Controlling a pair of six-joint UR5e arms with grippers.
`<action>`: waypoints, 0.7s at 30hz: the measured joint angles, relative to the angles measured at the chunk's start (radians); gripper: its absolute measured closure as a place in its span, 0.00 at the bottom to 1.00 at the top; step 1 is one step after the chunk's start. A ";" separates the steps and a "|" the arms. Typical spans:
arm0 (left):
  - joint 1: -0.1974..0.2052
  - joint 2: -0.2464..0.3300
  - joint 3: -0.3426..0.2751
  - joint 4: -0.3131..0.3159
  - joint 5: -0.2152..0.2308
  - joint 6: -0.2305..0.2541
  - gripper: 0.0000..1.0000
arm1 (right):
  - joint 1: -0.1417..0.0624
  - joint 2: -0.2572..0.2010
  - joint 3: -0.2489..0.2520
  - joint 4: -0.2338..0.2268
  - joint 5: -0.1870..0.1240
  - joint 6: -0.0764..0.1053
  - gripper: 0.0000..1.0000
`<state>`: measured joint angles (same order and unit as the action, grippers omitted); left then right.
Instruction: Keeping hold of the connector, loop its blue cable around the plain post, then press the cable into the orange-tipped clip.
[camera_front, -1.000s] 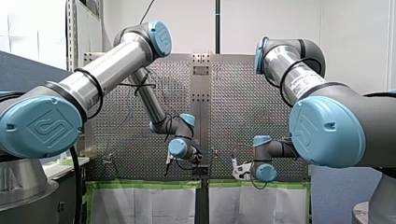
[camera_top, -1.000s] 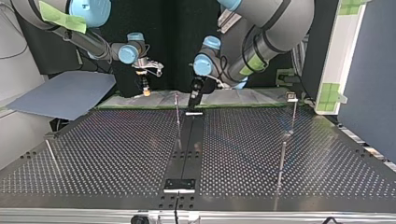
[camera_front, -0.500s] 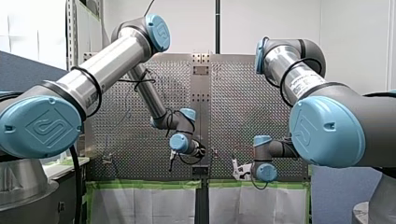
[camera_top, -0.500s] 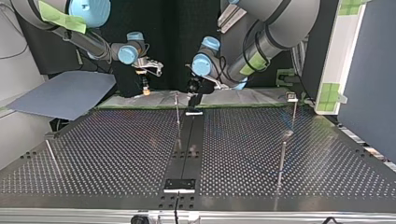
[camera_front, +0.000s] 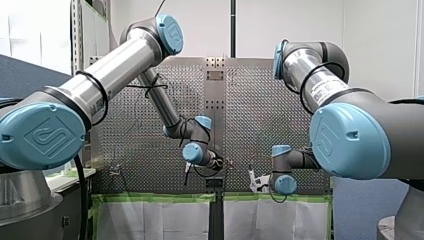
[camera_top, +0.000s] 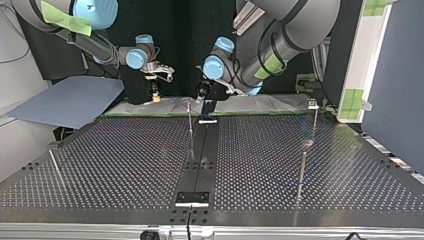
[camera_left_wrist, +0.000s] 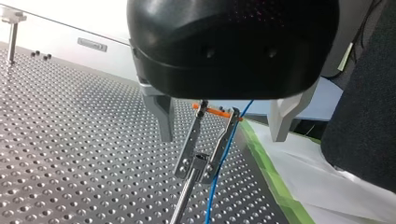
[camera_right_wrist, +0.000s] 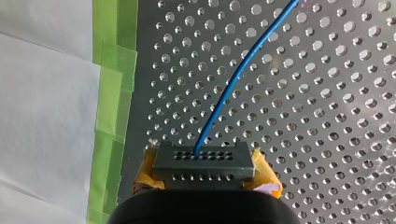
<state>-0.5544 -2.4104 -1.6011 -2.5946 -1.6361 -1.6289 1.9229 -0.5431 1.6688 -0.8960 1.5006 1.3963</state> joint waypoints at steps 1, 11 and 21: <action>0.000 0.000 0.000 0.001 0.000 -0.001 0.00 | 0.000 0.000 0.000 0.000 0.000 0.000 1.00; 0.000 0.000 0.000 0.008 0.000 -0.015 0.00 | -0.001 0.001 0.000 -0.001 0.000 0.000 1.00; 0.006 0.000 0.000 0.009 0.000 -0.029 0.00 | -0.001 0.001 0.000 -0.001 -0.001 0.004 1.00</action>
<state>-0.5488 -2.4106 -1.6011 -2.5854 -1.6359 -1.6577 1.9221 -0.5426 1.6684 -0.8975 1.4994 1.3998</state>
